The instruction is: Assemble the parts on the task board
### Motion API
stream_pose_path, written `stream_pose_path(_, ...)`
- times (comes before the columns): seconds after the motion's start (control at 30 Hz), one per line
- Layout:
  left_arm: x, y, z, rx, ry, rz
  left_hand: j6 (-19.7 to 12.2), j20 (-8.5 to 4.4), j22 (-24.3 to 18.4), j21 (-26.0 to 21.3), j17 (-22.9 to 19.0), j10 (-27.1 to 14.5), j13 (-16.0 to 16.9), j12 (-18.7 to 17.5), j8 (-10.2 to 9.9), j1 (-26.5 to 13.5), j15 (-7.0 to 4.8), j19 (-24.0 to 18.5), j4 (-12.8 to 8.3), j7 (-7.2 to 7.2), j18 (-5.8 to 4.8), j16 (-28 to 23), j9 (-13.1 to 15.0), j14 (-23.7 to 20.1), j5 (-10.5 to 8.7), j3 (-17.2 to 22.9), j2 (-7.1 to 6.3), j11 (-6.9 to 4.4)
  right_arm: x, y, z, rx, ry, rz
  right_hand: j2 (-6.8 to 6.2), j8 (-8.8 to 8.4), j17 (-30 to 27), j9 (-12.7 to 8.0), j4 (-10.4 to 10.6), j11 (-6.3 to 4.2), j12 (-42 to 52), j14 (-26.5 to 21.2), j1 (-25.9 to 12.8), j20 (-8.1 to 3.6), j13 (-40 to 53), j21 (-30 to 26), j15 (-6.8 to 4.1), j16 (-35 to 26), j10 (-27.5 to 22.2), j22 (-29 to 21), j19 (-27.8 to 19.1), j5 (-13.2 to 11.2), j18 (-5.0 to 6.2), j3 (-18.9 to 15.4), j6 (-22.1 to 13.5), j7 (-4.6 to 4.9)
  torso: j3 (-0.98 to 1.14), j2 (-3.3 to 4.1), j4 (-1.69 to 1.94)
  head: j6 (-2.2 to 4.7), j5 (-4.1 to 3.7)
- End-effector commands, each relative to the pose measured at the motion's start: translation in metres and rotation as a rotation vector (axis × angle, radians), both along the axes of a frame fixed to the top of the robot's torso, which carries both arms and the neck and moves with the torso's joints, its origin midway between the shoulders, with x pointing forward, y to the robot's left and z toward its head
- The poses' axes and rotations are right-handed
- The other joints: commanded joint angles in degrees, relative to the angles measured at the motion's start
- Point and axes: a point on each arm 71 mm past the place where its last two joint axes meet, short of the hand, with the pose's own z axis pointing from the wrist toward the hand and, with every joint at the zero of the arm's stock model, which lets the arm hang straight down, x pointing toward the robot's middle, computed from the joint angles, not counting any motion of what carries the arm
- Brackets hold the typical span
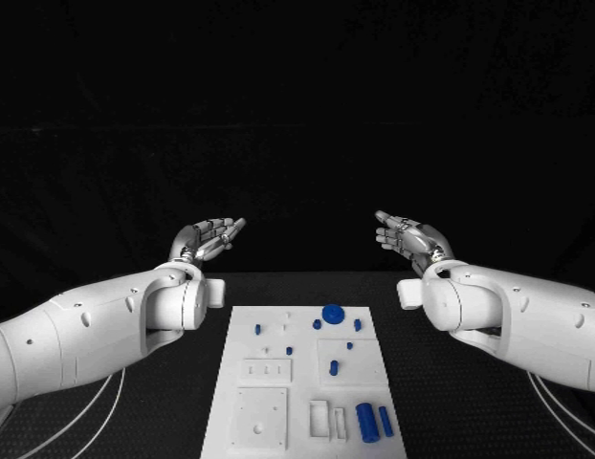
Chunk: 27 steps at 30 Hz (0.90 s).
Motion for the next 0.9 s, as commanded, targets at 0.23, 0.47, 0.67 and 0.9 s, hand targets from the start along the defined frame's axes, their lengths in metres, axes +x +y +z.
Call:
stream_pose_path(0.23,0.024,0.01,0.01,-0.014,0.091,-0.071,1.5,0.13,2.9,0.5,0.9,1.9,0.2,0.5,0.8,2.9,0.41,1.4,0.9,0.4,-0.44,0.8,0.9,1.5,0.41,0.6,-0.3,0.14,0.025,-0.01,0.01,-0.012,0.183,0.237,0.16,1.76,0.7,1.6,-0.9,0.64,0.3,1.2,2.4,0.56,0.1,0.5,0.56,1.0,1.7,3.7,0.5,0.5,0.78,0.6,2.1,4.5,0.0,0.0,-0.01,0.0,0.01)
stream_pose_path(0.47,0.025,0.012,0.01,-0.018,0.096,-0.078,1.5,0.11,2.9,0.6,1.0,2.0,0.2,0.5,0.8,2.9,0.45,1.5,0.9,0.45,-0.44,0.9,1.0,1.5,0.38,0.6,-0.23,0.19,0.034,-0.02,0.013,-0.117,0.161,0.255,0.23,2.42,0.9,1.7,-1.8,0.85,0.4,1.7,3.2,0.52,0.2,0.6,0.75,1.4,2.3,5.6,1.2,0.5,0.93,0.5,2.8,4.7,-0.13,0.09,0.05,-0.54,-0.02)
stream_pose_path(0.67,0.024,0.014,0.01,-0.023,0.096,-0.091,2.3,-1.24,2.8,1.9,1.6,3.0,0.3,0.7,1.5,3.0,0.39,4.1,0.8,1.01,-0.44,2.2,1.4,3.3,0.26,0.3,0.44,0.48,0.036,-0.019,0.014,-0.165,0.136,0.251,0.27,3.33,1.2,1.9,-2.9,1.16,0.8,3.0,4.2,0.47,0.3,0.9,1.27,2.4,4.0,9.7,2.7,0.6,1.29,0.8,4.1,4.94,-0.15,0.14,0.14,-0.19,0.27)
stream_pose_path(0.9,0.018,0.014,0.013,0.016,0.066,-0.167,5.4,-3.14,2.9,7.0,4.2,9.9,1.0,2.8,2.7,7.2,0.57,13.5,-0.1,4.1,2.78,8.6,1.7,14.5,1.25,-1.8,1.71,3.48,0.039,-0.018,0.019,-0.454,0.015,0.285,-0.75,6.73,2.5,2.4,-8.1,0.28,3.5,11.0,7.7,0.15,1.1,2.1,1.16,6.5,13.3,11.5,11.2,0.7,4.45,4.0,11.7,4.59,-0.28,0.88,0.69,-0.6,0.09)
